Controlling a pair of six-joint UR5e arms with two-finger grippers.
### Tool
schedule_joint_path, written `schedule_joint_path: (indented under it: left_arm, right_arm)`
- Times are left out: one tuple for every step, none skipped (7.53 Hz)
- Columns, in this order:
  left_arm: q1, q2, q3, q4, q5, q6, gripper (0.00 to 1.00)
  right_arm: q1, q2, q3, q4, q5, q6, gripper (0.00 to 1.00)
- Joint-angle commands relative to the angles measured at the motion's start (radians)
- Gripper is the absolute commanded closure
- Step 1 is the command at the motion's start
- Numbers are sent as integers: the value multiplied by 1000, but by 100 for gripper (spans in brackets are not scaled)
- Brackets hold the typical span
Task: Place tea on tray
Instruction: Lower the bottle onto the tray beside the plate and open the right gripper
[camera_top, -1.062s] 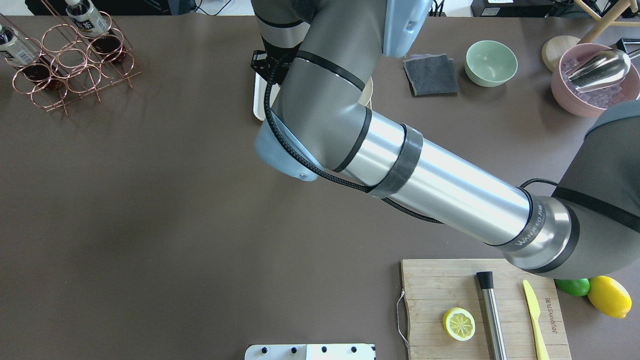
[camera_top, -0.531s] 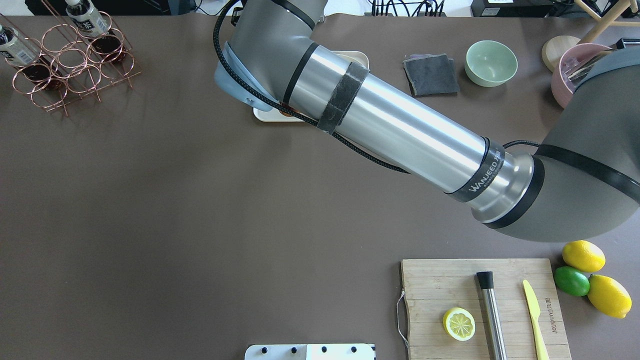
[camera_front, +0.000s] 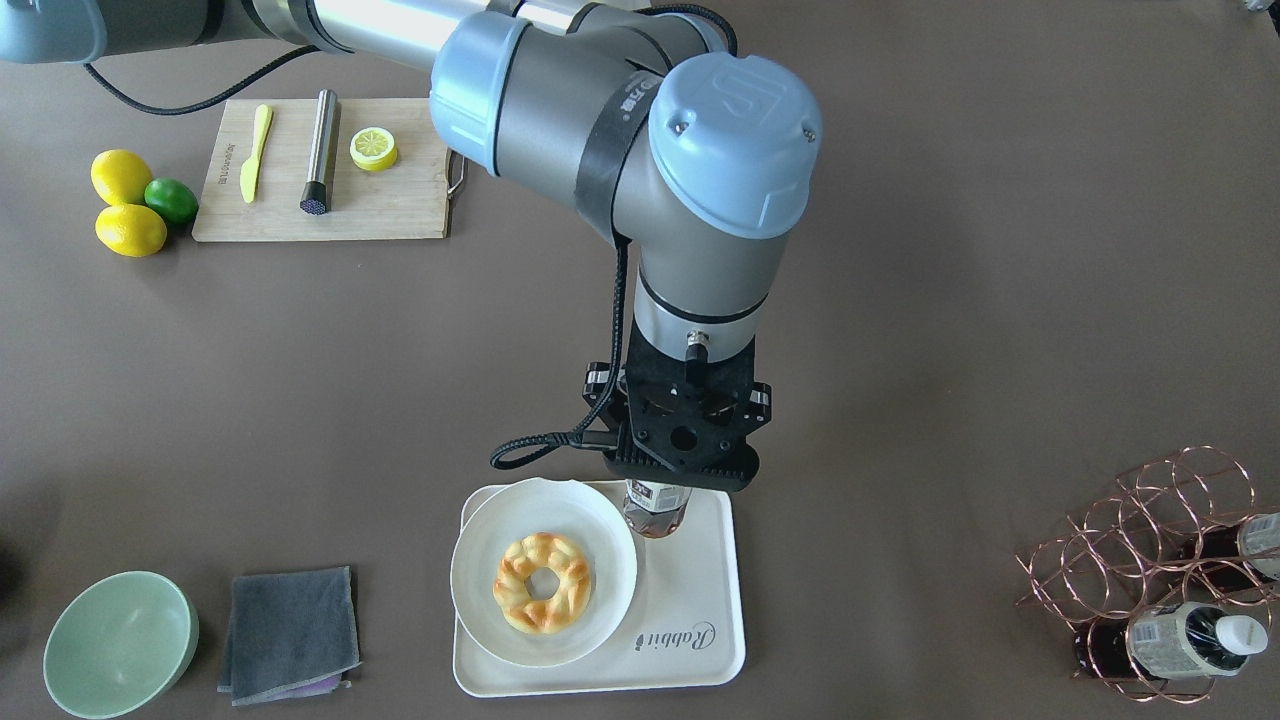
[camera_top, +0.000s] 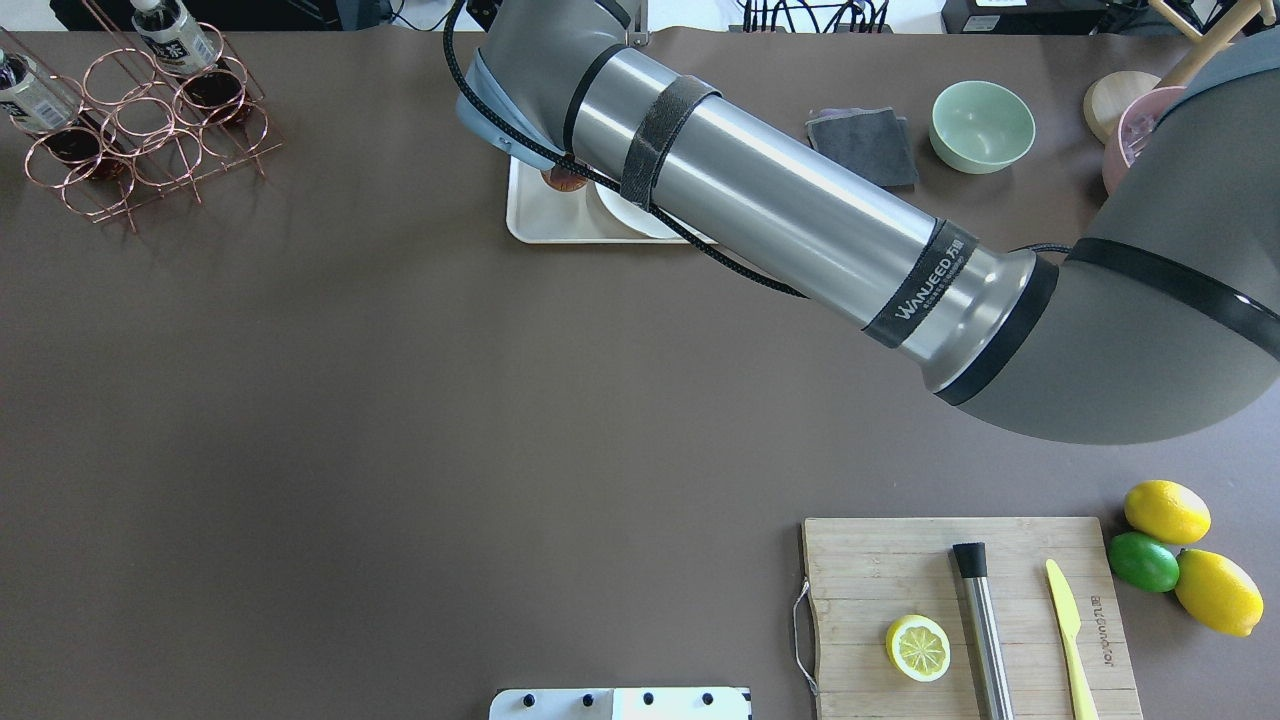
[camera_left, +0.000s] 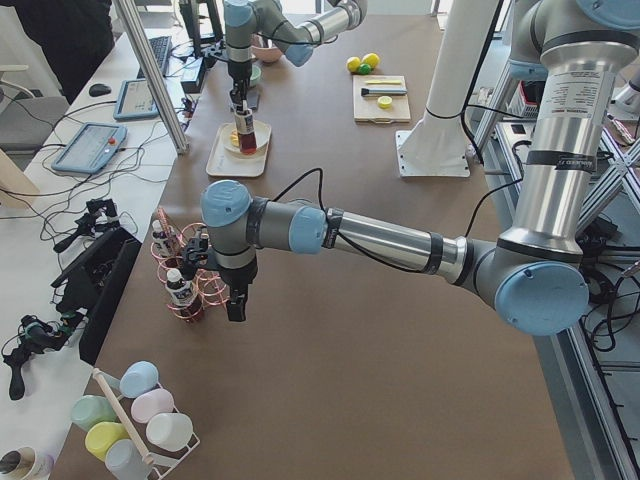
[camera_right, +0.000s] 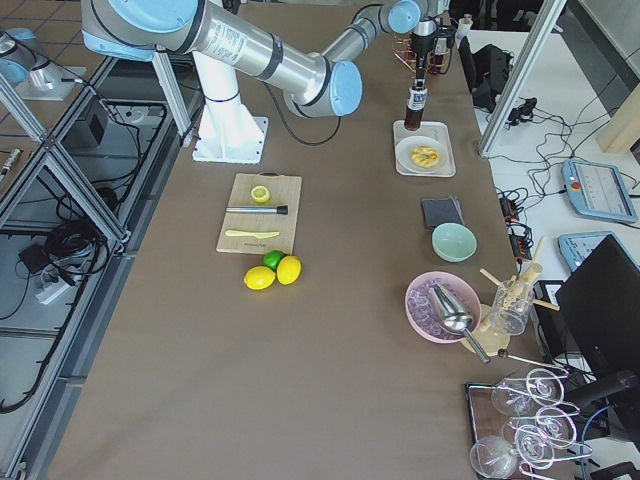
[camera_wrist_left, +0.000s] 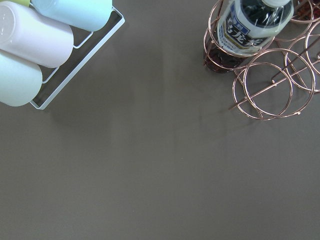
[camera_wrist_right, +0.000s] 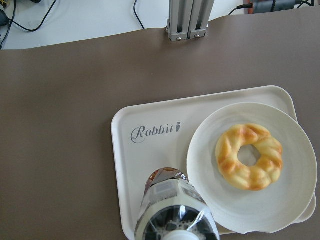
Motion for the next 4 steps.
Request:
schedule_joint_path:
  left_arm:
    - [15,-8,5,0,1,-9,2]
    - [16,-16,13,0,1,-9,2]
    - [16,-16,13,0,1,-7,2]
    - [16,-16,13,0,1,-9,2]
  right_arm:
    - [2,21,-97,86,-18,-55,100]
    - [2,21,-110,99,-18,-57,100]
    - [-1,21,-112,105,-18,-57,100]
    - [-5,21,-114,111,-18,-57,100]
